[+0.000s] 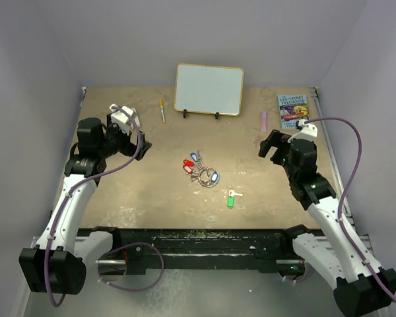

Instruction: Put the keys on the keyring

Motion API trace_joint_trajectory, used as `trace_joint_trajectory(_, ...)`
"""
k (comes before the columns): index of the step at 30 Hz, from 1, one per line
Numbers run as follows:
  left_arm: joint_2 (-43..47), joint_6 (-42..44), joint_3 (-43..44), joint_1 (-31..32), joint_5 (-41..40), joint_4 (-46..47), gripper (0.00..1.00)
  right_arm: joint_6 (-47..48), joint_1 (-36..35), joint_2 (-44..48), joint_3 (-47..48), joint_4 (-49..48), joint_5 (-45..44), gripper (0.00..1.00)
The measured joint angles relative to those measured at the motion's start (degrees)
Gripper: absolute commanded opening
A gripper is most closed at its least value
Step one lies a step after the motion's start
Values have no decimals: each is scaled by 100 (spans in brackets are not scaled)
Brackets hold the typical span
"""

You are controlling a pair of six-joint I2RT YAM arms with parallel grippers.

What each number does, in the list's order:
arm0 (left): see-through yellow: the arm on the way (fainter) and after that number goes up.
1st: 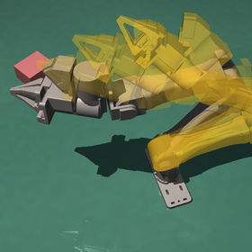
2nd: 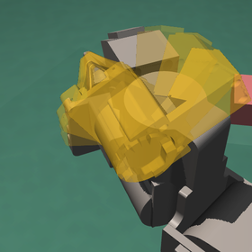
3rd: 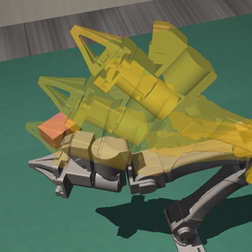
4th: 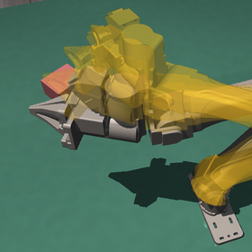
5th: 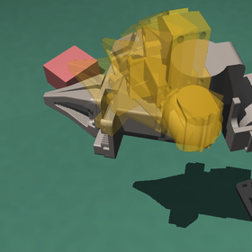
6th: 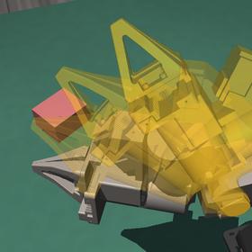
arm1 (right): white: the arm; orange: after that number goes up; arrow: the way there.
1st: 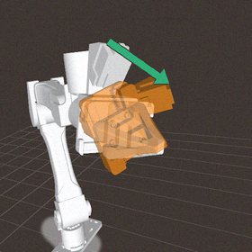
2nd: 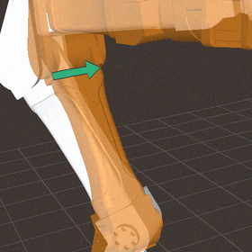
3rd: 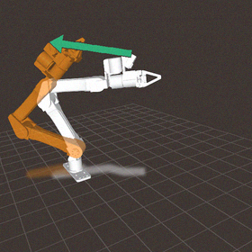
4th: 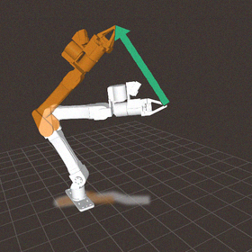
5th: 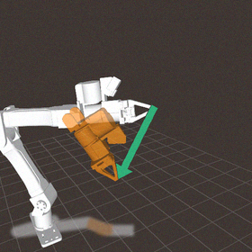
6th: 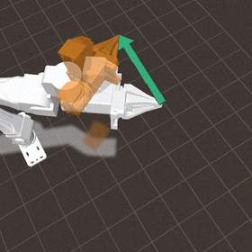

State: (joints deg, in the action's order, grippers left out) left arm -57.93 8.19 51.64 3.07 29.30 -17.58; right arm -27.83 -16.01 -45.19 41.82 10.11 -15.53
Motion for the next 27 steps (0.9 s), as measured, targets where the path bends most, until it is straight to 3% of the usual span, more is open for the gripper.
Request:
trace_joint_trajectory(17,22,50,-2,2,0,-7,98,208,-11,-188,221,142,-186,100)
trace_joint_trajectory(27,63,107,-70,2,168,-9,98,483,-11,-238,221,179,166,100)
